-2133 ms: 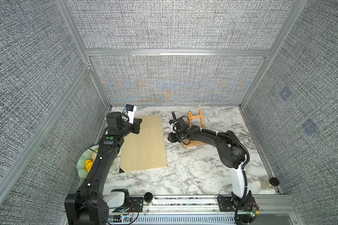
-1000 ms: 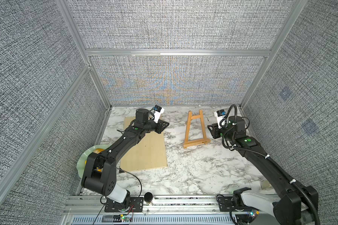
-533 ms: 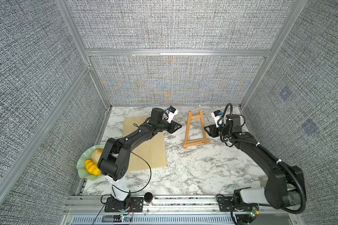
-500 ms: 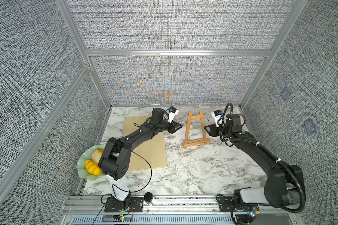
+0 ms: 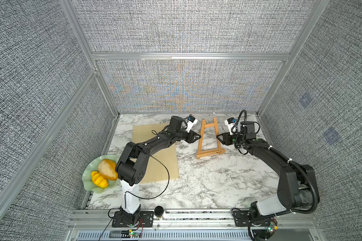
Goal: Disassemble the easel
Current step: Pick up the easel at the center of the board.
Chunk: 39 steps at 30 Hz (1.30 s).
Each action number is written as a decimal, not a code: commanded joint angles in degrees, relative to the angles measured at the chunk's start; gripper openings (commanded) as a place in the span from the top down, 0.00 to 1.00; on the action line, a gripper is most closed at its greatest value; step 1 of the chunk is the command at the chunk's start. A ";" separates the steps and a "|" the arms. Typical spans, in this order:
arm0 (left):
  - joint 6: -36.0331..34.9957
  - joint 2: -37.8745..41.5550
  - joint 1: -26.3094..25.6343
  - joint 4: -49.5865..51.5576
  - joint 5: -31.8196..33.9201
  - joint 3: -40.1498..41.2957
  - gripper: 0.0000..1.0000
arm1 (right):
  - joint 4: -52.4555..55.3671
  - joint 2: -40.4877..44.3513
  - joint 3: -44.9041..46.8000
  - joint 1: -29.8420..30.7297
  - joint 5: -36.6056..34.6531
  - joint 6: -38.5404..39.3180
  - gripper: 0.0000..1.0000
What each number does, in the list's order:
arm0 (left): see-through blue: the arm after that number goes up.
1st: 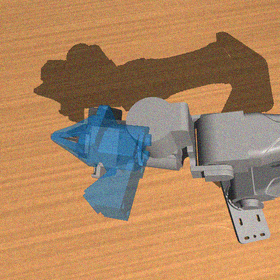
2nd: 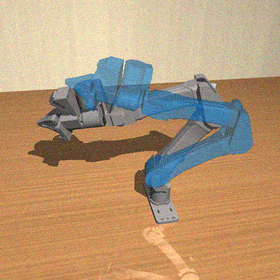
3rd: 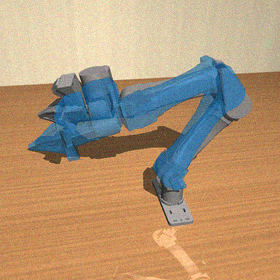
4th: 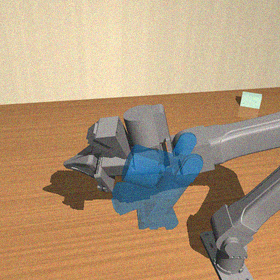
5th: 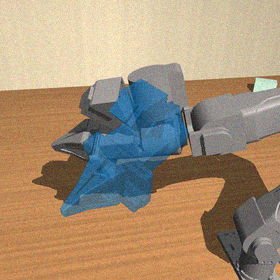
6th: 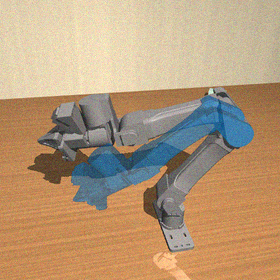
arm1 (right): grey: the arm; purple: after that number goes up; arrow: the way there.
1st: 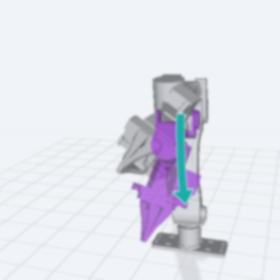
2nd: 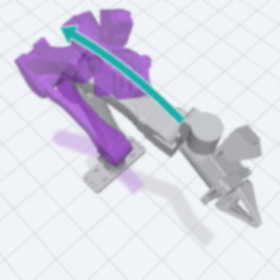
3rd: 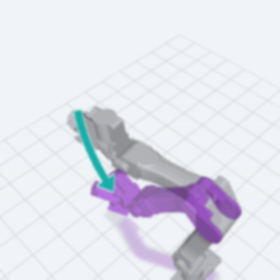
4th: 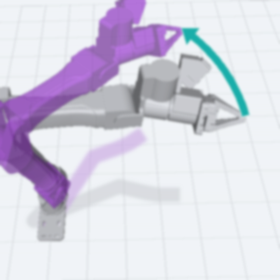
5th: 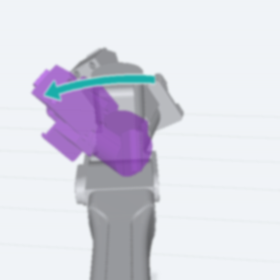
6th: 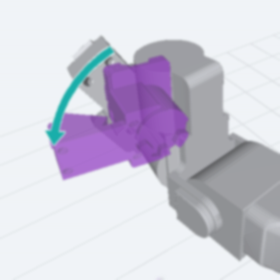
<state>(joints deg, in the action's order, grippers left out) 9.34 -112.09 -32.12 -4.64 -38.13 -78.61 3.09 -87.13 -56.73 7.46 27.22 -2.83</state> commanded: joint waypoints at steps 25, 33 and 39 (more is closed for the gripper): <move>-1.33 -6.16 -1.11 1.24 -3.85 -6.19 0.89 | -9.87 -5.18 0.99 1.48 5.06 -1.94 0.85; -3.26 -2.16 -1.17 3.10 -1.95 -4.20 0.91 | -6.68 2.30 1.71 4.04 1.33 -0.93 1.00; -4.07 2.33 -1.28 4.29 -1.38 -2.66 0.92 | -3.86 7.91 2.33 5.52 -0.22 -0.84 1.00</move>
<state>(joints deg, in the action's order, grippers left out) 7.27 -110.26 -33.54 -3.20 -45.19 -82.11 1.21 -81.45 -54.22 12.16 20.56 -1.23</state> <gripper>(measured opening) 0.167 0.138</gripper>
